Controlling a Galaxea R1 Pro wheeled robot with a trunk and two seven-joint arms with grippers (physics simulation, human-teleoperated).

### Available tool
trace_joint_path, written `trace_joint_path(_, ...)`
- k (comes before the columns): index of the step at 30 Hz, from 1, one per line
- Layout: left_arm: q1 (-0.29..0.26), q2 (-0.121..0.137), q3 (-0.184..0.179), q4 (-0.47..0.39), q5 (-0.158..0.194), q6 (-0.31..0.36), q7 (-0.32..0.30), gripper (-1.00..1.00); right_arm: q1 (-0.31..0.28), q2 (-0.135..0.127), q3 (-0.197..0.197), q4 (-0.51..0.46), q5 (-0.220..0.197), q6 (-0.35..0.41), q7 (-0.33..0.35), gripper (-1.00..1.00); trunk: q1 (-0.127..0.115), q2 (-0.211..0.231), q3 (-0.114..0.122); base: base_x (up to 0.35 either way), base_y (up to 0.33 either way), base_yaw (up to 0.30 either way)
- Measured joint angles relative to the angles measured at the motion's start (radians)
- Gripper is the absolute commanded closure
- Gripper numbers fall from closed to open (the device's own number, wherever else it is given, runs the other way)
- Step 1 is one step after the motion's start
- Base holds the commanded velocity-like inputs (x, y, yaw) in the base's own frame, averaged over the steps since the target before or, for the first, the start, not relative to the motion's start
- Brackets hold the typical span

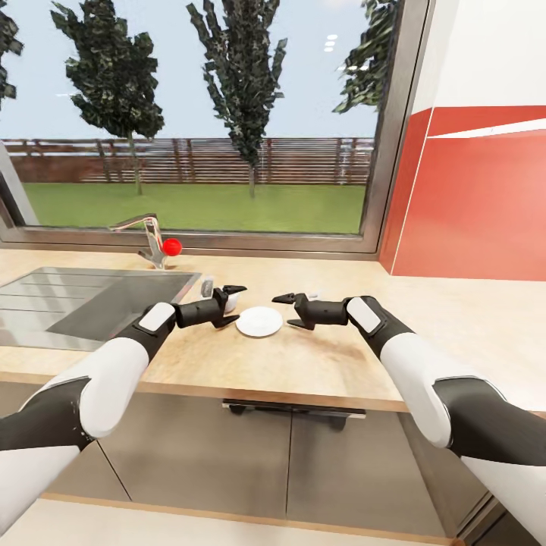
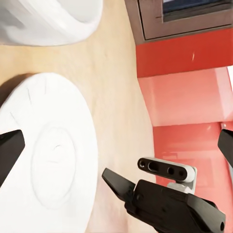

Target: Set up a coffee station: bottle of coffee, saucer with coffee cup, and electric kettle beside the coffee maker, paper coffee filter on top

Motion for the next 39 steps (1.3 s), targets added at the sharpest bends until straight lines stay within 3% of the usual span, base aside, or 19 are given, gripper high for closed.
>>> trace_joint_path(13, 0.000, 0.003, -0.002, 0.000, -0.001, -0.004, 0.001, -1.00, 0.000, 0.010, -0.002, 0.001, 0.001, 0.000, -0.005, -1.00, 0.000, 0.000, 0.000, 0.000, 0.000, 0.000)
trace_joint_path(21, 0.000, 0.019, -0.007, -0.009, -0.001, -0.005, 0.001, -1.00, 0.000, 0.013, -0.003, 0.001, 0.001, 0.000, -0.005, -1.00, 0.000, 0.000, 0.000, 0.000, 0.000, 0.000)
trace_joint_path(26, 0.000, 0.051, -0.008, -0.013, -0.001, -0.002, -0.003, -1.00, 0.000, 0.014, -0.003, 0.001, 0.001, 0.000, -0.005, -1.00, 0.000, 0.000, 0.000, 0.000, 0.000, 0.000)
trace_joint_path(34, 0.000, 0.061, -0.009, 0.000, -0.001, 0.000, 0.003, -1.00, 0.000, 0.019, -0.004, 0.001, 0.001, -0.001, -0.006, -1.00, 0.000, 0.000, 0.000, 0.000, 0.000, 0.000)
trace_joint_path(38, -0.001, 0.057, 0.000, 0.023, 0.022, 0.000, 0.058, -1.00, 0.001, 0.021, -0.004, 0.002, 0.002, -0.002, -0.006, -1.00, 0.000, 0.000, 0.000, 0.000, 0.000, 0.000)
trace_joint_path(39, -0.001, 0.050, 0.004, 0.027, 0.031, 0.000, 0.111, -1.00, 0.001, 0.025, -0.005, 0.002, 0.002, -0.003, -0.006, -1.00, 0.000, 0.000, 0.000, 0.000, 0.000, 0.000)
